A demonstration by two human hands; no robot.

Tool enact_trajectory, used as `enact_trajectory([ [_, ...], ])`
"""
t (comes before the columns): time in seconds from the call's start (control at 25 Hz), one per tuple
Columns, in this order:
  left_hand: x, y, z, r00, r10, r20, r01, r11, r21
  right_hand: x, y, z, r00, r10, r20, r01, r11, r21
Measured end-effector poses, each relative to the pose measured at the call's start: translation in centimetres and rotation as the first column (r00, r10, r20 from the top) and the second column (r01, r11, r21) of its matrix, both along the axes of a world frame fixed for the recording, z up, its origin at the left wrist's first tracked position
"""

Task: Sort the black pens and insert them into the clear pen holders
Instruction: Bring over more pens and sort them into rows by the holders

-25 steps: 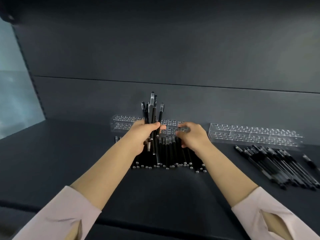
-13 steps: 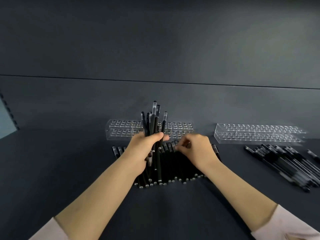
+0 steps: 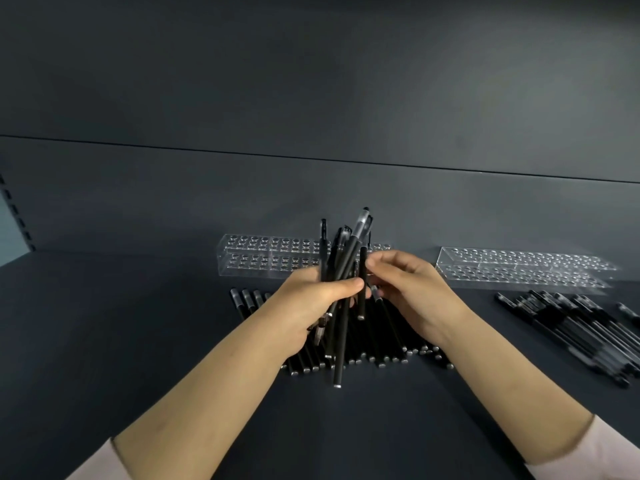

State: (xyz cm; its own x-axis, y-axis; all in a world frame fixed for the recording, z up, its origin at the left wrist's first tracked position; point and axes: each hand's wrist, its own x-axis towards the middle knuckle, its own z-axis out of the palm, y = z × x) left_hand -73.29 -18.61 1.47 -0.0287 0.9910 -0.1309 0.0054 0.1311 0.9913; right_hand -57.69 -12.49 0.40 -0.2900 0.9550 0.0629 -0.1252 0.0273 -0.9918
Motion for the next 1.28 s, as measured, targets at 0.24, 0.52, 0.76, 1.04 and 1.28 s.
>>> enact_trajectory([
  [0.24,0.5,-0.2,-0.2,1.0,-0.01,-0.017,0.011,0.999,0.051,-0.1,-0.6,0.7,0.985,0.014,-0.17,-0.024,0.998,-0.058],
  [0.52,-0.6,0.0,0.4,0.999,0.045,0.027,-0.043,0.996,-0.078,2.8,0.0,0.5,0.77,-0.218,0.6,0.083,0.966,0.244],
  [0.76,-0.6,0.0,0.6,0.974,0.141,0.179,-0.127,0.988,-0.088,2.6,-0.1,0.1,0.59,-0.183,0.786,-0.019,0.97,0.241],
  [1.04,-0.4,0.6,-0.1,0.864,0.29,0.411,-0.269,0.957,-0.11,1.6,-0.9,0.3,0.795,-0.106,0.597,-0.038,0.974,0.223],
  [1.28,-0.4,0.6,0.3,0.826,0.292,0.482,-0.28,0.955,-0.1,0.2,-1.9,0.4,0.912,0.199,0.359,-0.226,0.974,0.034],
])
